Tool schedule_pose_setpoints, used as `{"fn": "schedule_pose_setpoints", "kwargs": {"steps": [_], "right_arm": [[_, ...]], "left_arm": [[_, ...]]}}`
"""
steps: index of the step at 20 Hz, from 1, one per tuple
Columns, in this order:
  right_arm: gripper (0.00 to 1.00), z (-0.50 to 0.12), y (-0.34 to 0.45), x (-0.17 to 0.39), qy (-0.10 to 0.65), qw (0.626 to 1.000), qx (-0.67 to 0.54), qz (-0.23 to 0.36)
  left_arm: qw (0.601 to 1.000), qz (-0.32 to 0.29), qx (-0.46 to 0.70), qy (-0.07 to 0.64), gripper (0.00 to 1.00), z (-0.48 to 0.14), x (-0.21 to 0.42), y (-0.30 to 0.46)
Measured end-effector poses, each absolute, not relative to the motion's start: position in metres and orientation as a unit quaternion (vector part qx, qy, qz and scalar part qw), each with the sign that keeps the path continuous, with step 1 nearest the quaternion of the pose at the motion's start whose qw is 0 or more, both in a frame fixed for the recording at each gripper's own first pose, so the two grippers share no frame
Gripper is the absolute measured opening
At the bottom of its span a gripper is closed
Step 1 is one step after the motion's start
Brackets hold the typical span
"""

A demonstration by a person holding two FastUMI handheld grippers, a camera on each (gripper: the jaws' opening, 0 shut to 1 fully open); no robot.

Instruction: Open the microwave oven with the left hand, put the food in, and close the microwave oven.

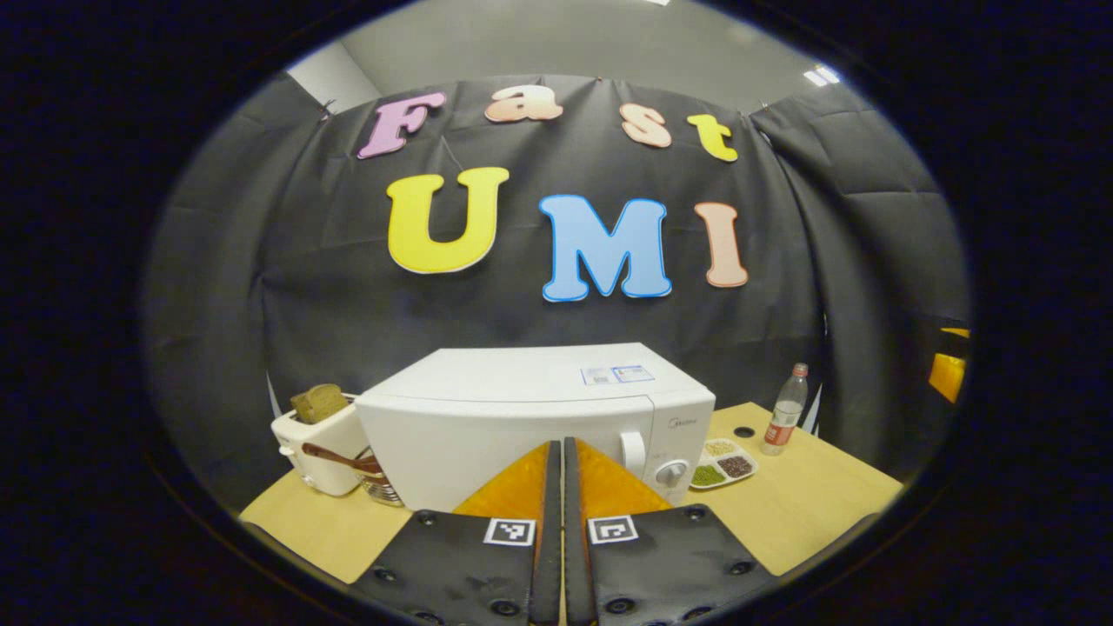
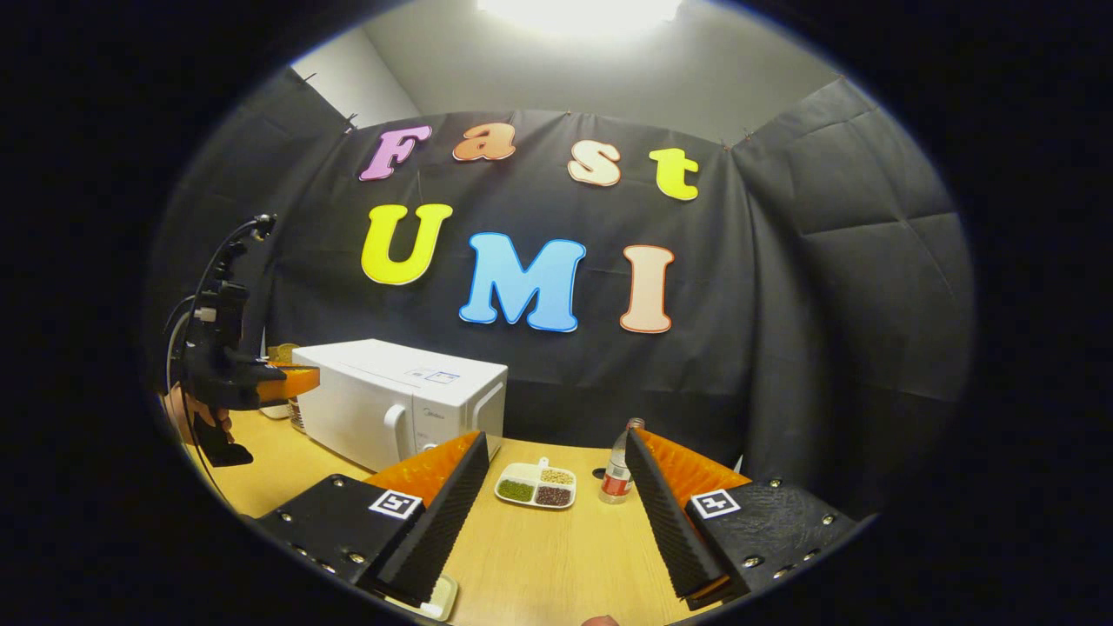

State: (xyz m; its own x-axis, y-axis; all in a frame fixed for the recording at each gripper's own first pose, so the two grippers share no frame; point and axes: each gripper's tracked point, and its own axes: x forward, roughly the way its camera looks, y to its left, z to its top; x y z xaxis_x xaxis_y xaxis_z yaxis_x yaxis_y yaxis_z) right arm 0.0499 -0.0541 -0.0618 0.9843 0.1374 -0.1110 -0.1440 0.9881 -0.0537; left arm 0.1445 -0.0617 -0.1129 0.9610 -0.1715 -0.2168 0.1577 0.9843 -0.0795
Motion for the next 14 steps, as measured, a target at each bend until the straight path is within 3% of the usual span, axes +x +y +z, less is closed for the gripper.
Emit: {"fn": "schedule_pose_setpoints", "kwargs": {"steps": [4,11,13,14], "right_arm": [[0.97,-0.055,-0.032,0.023,0.051,0.996,-0.026,0.071],[0.97,-0.048,0.001,-0.031,0.037,0.996,-0.016,0.076],[0.97,-0.048,0.005,-0.041,0.039,0.996,-0.012,0.076],[0.97,-0.045,0.008,-0.046,0.037,0.996,-0.011,0.076]], "left_arm": [[0.992,-0.077,-0.038,0.097,0.08,-0.086,0.089,-0.031],[0.995,-0.074,-0.032,0.057,0.09,-0.041,0.007,0.005],[0.996,-0.073,-0.016,0.042,0.26,-0.030,-0.017,0.012],[0.997,-0.071,-0.011,0.033,0.42,-0.024,-0.027,0.016]]}}
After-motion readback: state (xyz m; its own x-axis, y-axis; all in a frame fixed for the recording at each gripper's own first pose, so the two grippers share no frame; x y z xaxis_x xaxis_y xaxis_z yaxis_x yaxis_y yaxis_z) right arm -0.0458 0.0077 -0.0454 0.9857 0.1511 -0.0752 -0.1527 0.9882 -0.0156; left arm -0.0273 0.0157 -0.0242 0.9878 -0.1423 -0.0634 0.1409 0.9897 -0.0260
